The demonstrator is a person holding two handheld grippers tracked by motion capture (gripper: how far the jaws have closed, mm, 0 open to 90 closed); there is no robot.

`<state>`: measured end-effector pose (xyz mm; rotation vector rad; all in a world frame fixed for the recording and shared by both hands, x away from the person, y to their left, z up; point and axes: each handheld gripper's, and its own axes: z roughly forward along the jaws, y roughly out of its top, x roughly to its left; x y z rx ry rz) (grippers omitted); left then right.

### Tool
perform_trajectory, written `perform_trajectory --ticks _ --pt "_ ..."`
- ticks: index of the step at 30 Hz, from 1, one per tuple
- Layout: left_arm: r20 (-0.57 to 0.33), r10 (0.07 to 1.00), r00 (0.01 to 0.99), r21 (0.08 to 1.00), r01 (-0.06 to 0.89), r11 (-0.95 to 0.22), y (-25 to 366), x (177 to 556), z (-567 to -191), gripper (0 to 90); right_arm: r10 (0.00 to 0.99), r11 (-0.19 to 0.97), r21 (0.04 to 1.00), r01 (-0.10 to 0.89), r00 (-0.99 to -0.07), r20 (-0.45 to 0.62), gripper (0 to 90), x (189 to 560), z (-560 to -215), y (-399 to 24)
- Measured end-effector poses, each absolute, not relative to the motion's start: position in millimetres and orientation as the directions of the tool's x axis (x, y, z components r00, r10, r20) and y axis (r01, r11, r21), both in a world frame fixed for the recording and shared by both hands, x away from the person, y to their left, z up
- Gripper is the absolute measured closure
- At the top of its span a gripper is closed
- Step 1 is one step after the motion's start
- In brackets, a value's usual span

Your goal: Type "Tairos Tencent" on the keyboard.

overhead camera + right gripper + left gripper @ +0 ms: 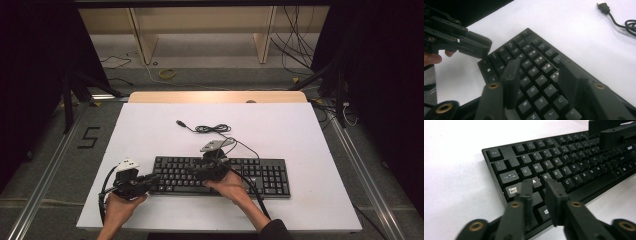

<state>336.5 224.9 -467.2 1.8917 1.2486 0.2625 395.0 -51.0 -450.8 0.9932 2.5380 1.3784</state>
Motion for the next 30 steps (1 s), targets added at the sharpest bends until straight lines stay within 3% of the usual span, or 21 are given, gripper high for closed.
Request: perform_trajectory --ticks 8,16,30 --pt "-0.229 0.838 0.496 0.714 0.67 -0.201 223 339 -470 89.1 0.587 0.407 0.758 0.51 -0.782 0.211 70.4 400 -455 -40" --pt "-0.229 0.838 0.495 0.696 0.685 -0.214 222 340 -472 89.4 0.591 0.439 0.732 0.521 -0.781 0.202 89.0 403 -461 -29" --pt "-0.233 0.843 0.485 0.683 0.699 -0.213 222 344 -474 89.4 0.604 0.464 0.704 0.537 -0.773 0.191 90.0 407 -468 -23"
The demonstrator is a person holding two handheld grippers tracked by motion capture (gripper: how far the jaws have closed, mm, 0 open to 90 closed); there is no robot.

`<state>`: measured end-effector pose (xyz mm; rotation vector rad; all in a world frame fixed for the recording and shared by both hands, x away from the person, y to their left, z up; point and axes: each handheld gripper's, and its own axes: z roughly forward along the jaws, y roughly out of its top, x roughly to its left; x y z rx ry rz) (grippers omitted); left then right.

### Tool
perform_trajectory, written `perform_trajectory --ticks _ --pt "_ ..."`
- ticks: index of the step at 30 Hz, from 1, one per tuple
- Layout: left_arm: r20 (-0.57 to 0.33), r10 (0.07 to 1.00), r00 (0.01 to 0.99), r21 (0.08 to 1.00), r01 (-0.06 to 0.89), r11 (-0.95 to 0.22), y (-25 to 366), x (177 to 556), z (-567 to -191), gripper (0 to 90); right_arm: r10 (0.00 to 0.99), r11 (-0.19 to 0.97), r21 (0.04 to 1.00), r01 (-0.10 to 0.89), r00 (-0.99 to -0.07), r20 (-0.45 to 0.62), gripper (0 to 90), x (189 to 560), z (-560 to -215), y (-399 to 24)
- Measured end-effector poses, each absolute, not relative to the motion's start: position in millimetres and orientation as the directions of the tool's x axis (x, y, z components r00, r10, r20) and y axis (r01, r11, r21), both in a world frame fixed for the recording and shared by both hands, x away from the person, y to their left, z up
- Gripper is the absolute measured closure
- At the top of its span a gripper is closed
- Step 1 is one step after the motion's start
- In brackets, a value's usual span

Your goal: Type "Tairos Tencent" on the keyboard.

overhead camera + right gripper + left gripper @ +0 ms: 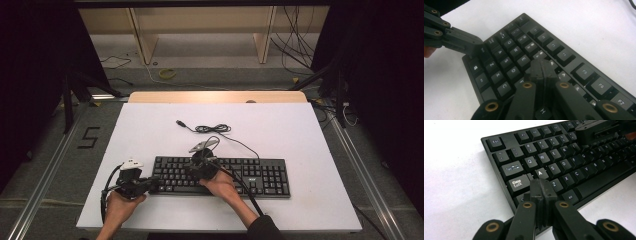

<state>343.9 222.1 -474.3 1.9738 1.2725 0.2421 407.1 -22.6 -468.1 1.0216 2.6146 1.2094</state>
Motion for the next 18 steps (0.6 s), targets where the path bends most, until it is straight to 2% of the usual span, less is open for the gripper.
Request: perform_trajectory --ticks 18 --pt "-0.231 0.846 0.481 0.66 0.716 -0.227 221.6 346.3 -477.6 89.5 0.614 0.478 0.687 0.548 -0.767 0.184 90.0 409.4 -474.9 -19.4"
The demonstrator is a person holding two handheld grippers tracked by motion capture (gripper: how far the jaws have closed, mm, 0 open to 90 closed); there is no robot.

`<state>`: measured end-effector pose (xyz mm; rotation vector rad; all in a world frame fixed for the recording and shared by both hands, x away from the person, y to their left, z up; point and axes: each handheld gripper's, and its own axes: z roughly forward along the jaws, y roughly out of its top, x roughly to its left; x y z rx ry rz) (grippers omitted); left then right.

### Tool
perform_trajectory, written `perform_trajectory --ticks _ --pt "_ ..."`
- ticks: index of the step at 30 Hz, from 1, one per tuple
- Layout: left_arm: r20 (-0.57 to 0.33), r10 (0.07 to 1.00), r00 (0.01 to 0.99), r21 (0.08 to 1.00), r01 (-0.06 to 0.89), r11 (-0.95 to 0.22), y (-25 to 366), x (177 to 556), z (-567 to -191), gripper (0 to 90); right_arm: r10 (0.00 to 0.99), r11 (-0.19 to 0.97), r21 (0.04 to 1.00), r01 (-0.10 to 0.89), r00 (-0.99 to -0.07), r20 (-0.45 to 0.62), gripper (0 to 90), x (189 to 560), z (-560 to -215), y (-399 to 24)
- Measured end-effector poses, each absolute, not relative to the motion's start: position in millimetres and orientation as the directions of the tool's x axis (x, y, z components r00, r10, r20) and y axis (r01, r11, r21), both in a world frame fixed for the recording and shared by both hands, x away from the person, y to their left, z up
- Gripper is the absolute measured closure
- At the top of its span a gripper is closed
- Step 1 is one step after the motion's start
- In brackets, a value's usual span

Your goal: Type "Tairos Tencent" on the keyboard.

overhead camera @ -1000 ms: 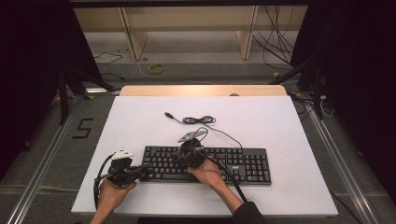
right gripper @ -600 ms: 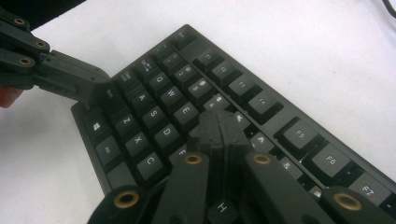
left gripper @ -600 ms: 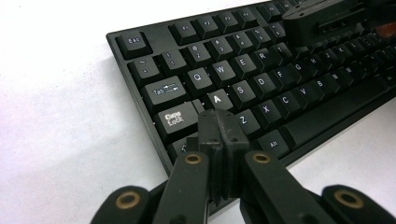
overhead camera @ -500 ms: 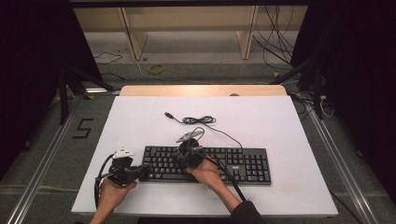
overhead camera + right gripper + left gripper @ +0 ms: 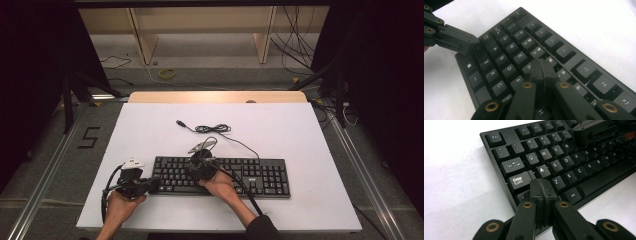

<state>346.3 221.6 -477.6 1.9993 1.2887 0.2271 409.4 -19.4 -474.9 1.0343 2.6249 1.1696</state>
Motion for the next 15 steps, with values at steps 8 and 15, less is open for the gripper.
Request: perform_trajectory --ticks 8,15 --pt "-0.232 0.846 0.481 0.659 0.717 -0.228 222.1 346.6 -479.7 89.8 0.627 0.485 0.679 0.551 -0.761 0.169 90.0 406.3 -477.9 -16.6" --pt "-0.232 0.847 0.478 0.67 0.71 -0.217 221.8 345.7 -477.3 89.4 0.629 0.462 0.686 0.562 -0.753 0.193 90.0 406.1 -476.3 -19.1"
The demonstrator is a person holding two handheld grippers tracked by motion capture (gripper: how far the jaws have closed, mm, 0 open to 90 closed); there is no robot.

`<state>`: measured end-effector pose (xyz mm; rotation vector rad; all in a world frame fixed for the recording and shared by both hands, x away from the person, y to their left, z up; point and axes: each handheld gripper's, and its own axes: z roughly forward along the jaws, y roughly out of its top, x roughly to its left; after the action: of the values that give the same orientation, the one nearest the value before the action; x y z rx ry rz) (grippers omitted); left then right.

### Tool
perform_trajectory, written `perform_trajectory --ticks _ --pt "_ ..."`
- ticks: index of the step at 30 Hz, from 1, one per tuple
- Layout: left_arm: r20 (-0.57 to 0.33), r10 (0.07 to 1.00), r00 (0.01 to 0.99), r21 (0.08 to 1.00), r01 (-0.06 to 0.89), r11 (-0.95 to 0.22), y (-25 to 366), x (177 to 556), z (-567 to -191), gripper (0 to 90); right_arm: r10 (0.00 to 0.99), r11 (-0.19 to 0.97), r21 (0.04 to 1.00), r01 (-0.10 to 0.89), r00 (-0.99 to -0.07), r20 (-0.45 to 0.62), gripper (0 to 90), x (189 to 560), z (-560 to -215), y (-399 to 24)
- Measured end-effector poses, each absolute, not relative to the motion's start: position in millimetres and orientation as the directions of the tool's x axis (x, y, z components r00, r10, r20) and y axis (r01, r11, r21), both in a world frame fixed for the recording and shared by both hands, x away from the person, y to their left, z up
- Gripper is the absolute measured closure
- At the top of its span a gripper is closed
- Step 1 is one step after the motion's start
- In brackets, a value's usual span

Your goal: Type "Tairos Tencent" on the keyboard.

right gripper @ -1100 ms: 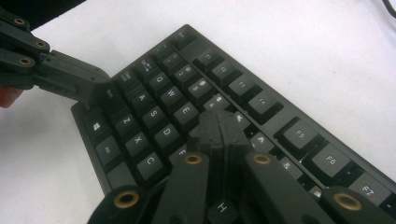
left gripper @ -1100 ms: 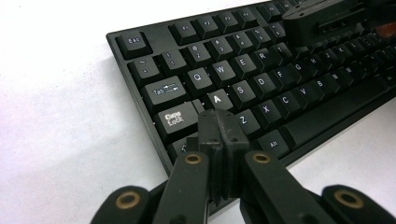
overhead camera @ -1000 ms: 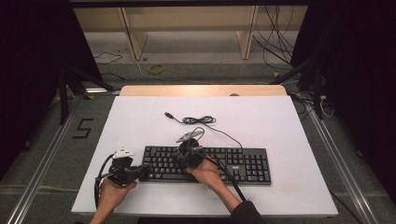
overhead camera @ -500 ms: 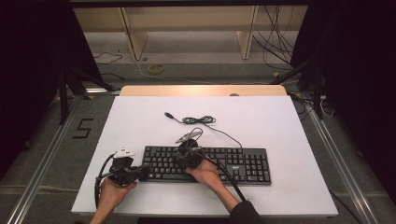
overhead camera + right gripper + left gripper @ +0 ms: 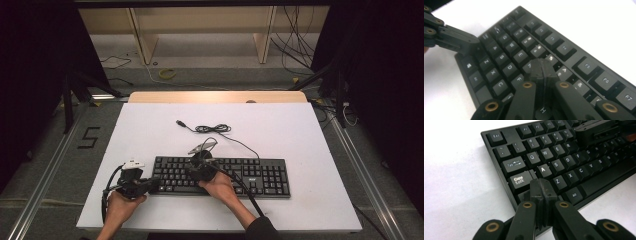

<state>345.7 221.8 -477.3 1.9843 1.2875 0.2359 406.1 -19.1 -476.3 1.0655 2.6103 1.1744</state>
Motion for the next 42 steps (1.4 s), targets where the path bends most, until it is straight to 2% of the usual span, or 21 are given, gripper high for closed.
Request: perform_trajectory --ticks 3,8,26,42 --pt "-0.237 0.846 0.477 0.691 0.695 -0.198 222 345 -473 89.3 0.629 0.439 0.71 0.551 -0.752 0.195 90.0 404 -471 -22" --pt "-0.243 0.839 0.486 0.706 0.682 -0.191 221 343 -469 85.3 0.627 0.422 0.727 0.542 -0.754 0.198 84.5 401 -465 -28" --pt "-0.282 0.81 0.515 0.736 0.658 -0.162 216 347 -463 55.0 0.588 0.365 0.772 0.521 -0.772 0.243 59.3 389 -450 -51" --pt "-0.291 0.803 0.52 0.742 0.653 -0.154 211 354 -460 39.6 0.57 0.331 0.793 0.511 -0.778 0.263 49.5 374 -446 -69"
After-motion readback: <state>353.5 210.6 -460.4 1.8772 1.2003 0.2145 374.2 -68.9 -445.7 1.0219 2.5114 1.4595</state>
